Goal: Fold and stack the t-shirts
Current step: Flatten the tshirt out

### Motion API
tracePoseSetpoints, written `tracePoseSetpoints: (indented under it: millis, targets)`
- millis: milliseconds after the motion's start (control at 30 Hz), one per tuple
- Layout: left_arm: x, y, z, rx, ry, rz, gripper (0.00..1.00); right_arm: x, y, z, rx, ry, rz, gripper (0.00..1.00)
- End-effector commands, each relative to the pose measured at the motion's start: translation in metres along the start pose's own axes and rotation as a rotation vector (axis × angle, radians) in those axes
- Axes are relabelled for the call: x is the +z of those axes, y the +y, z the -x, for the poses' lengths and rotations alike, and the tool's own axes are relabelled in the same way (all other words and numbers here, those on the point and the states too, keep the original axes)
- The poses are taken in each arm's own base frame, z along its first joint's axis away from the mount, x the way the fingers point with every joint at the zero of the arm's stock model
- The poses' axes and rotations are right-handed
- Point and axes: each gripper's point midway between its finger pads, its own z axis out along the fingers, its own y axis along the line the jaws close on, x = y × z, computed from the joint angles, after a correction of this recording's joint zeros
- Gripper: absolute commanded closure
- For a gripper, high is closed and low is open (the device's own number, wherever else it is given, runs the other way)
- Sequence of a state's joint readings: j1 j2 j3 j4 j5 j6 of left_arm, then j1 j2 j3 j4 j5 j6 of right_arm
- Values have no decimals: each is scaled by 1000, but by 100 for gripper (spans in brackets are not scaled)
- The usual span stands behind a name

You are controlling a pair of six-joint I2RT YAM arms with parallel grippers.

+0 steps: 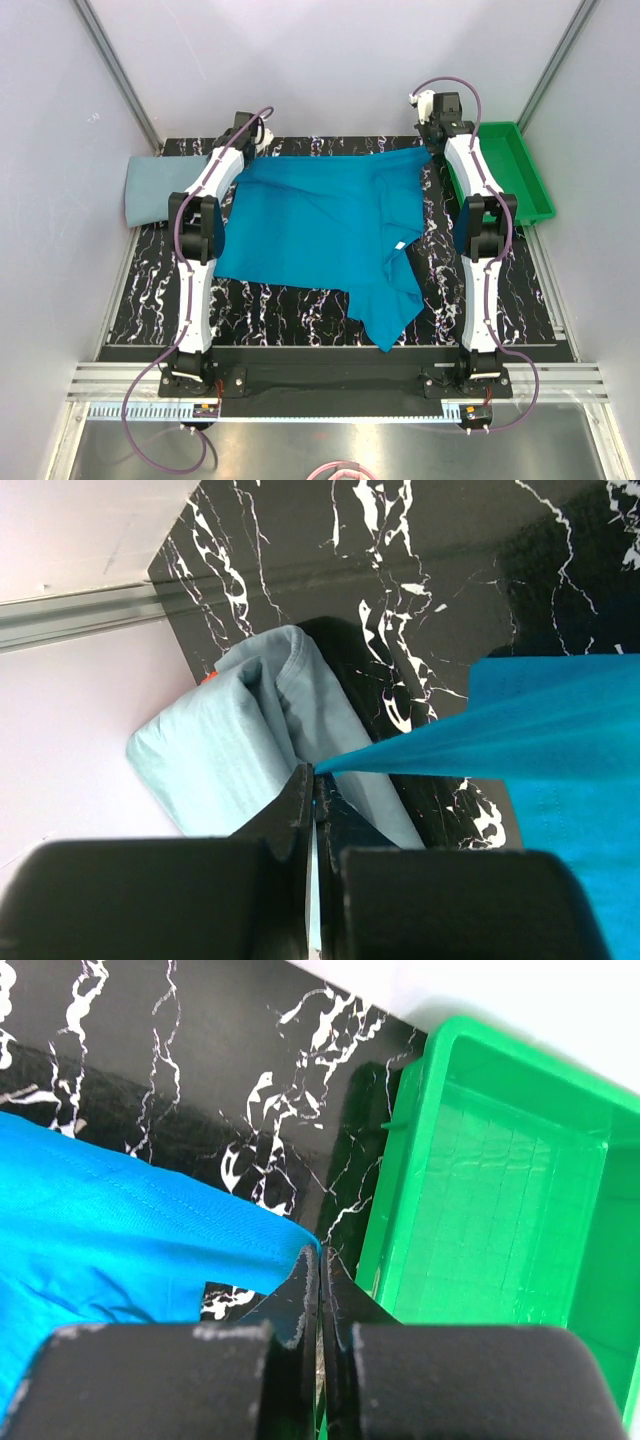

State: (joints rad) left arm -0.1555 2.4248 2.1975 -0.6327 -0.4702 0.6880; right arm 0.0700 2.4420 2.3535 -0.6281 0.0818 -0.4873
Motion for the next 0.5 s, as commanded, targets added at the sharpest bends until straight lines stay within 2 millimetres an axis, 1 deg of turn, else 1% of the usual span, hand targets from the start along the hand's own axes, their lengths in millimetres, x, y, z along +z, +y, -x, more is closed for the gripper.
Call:
tracePoseSetpoints:
  millis: [0,133,167,200,233,267,300,333,367,467]
  targets:
    - [-6,33,13,-31,-33,107,100,-3,-15,25,-18,-62,-74,100]
    - [-6,47,15,-42,-44,156,100,-6,-15,26,-17,-63,-73,100]
    - [-8,53,18,-53,-59,174,100,-5,-14,24,-15,-58,-74,100]
    - [-8,54,20,-59,-66,180,100,-6,-15,23,-11,-57,-75,100]
    - [-13,62,26,-80,-96,200,100,-10,-16,26,-6,-65,-79,100]
    - [-13,61,26,-84,-103,202,100,-10,-16,24,-1,-58,-76,100]
    - [-21,69,31,-101,-133,218,100,-14,-16,26,1,-64,-76,100]
    - [-23,74,37,-123,-167,239,100,-16,-17,26,7,-63,-77,100]
    - [-23,73,37,-123,-175,235,100,-18,-16,28,8,-66,-75,100]
    - [-31,76,48,-142,-213,237,100,-26,-19,33,12,-76,-78,100]
